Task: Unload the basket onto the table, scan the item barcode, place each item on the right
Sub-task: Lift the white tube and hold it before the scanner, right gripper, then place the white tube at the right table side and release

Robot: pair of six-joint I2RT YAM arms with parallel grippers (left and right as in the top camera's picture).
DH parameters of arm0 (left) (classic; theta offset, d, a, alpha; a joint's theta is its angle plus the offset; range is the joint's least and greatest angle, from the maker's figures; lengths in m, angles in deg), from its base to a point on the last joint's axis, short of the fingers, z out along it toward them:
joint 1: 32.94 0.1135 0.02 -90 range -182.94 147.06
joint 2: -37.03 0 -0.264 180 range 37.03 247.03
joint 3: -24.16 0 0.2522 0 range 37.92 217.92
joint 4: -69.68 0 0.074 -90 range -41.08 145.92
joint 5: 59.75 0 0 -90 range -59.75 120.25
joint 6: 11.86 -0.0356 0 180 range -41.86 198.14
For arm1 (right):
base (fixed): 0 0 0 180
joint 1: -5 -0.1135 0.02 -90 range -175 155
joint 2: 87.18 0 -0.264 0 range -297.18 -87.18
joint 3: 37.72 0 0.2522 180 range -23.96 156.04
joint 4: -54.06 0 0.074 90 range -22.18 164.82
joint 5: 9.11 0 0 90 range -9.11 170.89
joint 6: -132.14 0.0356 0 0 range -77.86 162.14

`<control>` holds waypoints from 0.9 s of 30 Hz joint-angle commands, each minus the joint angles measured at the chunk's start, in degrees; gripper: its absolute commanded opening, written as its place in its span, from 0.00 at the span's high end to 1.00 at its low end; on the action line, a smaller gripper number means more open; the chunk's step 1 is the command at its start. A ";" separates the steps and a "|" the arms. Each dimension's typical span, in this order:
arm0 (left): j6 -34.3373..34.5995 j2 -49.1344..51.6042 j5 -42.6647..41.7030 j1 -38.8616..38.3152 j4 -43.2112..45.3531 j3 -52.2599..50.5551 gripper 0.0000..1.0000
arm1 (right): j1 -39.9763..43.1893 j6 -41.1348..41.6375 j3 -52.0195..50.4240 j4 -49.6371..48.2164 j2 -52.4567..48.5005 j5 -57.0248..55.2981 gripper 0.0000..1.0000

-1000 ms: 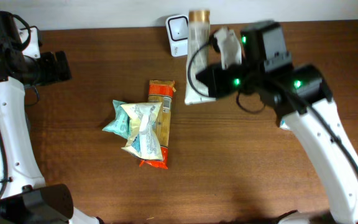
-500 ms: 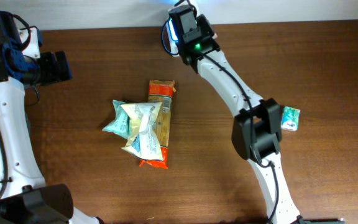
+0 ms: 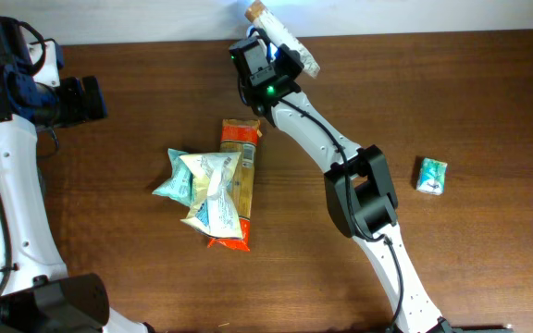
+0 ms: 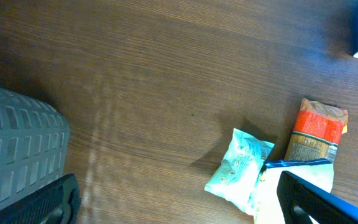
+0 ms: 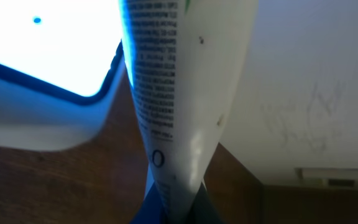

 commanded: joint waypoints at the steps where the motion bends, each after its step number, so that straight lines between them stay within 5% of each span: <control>1: -0.48 -0.24 -0.04 0.13 -0.09 0.26 0.01 | 0.28 0.66 0.39 0.33 1.18 -4.44 0.96; 13: -0.46 -0.24 -0.04 0.13 -0.09 0.26 0.01 | -0.09 2.71 0.42 10.58 9.05 3.98 0.96; 21: -0.48 -0.24 -0.04 0.13 -0.09 0.26 0.01 | 0.76 28.33 0.46 43.74 30.86 45.97 0.96; 27: -0.48 -0.24 -0.04 0.13 -0.09 0.26 0.01 | 8.72 32.74 0.28 65.99 35.21 49.86 0.96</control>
